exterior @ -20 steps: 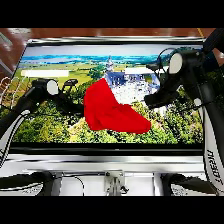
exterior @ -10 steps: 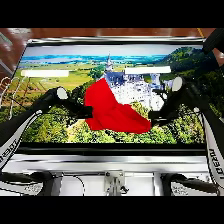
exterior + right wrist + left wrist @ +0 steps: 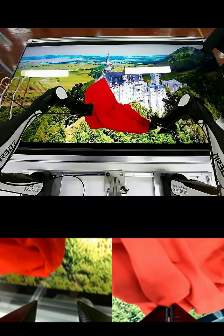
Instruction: Fold the shirts.
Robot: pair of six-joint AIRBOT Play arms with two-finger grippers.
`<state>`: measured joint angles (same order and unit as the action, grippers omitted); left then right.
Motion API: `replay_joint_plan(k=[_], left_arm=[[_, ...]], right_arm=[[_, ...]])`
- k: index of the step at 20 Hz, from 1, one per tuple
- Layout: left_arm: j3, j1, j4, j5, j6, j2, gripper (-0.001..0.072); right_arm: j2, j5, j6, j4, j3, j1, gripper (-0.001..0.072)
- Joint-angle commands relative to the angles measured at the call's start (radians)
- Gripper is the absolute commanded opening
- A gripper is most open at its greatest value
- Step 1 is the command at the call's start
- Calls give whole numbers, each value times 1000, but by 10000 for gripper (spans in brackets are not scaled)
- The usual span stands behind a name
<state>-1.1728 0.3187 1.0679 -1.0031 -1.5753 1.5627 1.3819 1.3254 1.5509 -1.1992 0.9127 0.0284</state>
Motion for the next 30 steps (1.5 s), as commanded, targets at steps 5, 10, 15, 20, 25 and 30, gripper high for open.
replay_joint_plan(k=[5,10,15,20,25,30], left_arm=[[0,0,23,62,50,-94,29],[-26,-1,42,93,94,-168,28],[-381,0,98,85,132,-320,29],[-829,-3,129,87,131,-441,29],[-858,-1,130,-102,132,-502,29],[-673,-1,148,-383,132,-471,29]], right_arm=[[110,-335,59,138,-71,-95,606],[73,-364,-17,195,-5,-125,70],[-275,-358,-256,143,300,-125,70],[-650,-646,-209,149,533,-125,70],[-838,-440,-119,143,559,-125,70],[-800,145,-68,86,544,-125,72]])
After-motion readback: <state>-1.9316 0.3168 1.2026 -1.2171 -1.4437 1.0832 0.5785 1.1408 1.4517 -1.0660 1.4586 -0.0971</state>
